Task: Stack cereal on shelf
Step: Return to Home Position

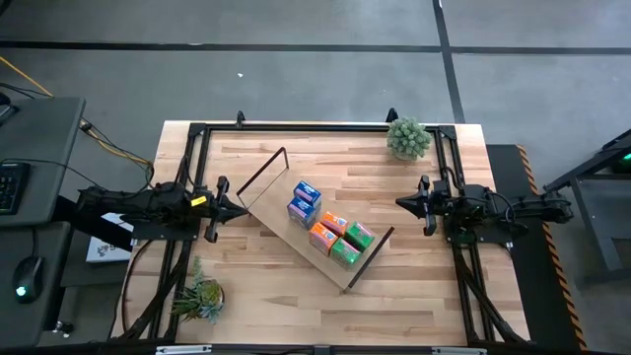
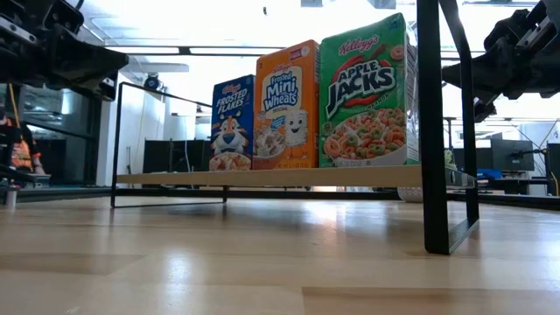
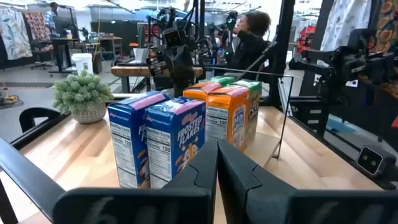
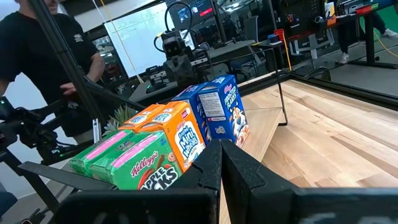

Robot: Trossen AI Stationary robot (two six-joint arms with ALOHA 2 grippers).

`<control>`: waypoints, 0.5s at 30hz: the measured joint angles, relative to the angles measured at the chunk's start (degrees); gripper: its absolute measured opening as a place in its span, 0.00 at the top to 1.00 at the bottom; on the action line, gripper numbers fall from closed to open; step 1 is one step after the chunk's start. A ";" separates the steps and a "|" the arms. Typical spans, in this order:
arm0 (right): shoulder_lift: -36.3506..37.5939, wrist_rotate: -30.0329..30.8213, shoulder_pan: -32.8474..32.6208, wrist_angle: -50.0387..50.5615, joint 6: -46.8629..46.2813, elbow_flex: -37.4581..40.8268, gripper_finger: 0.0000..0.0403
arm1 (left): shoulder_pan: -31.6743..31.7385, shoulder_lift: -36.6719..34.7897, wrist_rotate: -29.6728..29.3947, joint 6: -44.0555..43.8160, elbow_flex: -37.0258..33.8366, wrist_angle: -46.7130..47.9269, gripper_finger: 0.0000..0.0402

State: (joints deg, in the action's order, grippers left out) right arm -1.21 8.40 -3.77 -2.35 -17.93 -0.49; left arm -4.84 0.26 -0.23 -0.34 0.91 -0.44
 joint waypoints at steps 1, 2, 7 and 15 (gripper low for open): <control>0.00 0.00 0.00 -0.02 0.02 0.00 1.00 | 0.00 0.12 0.00 0.00 0.00 -0.06 0.99; 0.00 0.00 -0.02 0.00 0.00 0.02 1.00 | 0.00 0.32 -0.02 0.00 0.00 0.18 0.99; 0.00 0.00 -0.02 0.00 0.00 0.00 1.00 | 0.00 0.56 -0.02 0.00 0.00 0.22 0.99; 0.00 0.00 0.00 -0.01 0.00 0.00 1.00 | 0.00 0.58 -0.02 0.00 0.00 0.23 0.99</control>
State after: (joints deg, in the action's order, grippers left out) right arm -1.21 8.40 -3.78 -2.37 -17.93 -0.49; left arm -4.84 0.84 -0.25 -0.34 0.91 -0.21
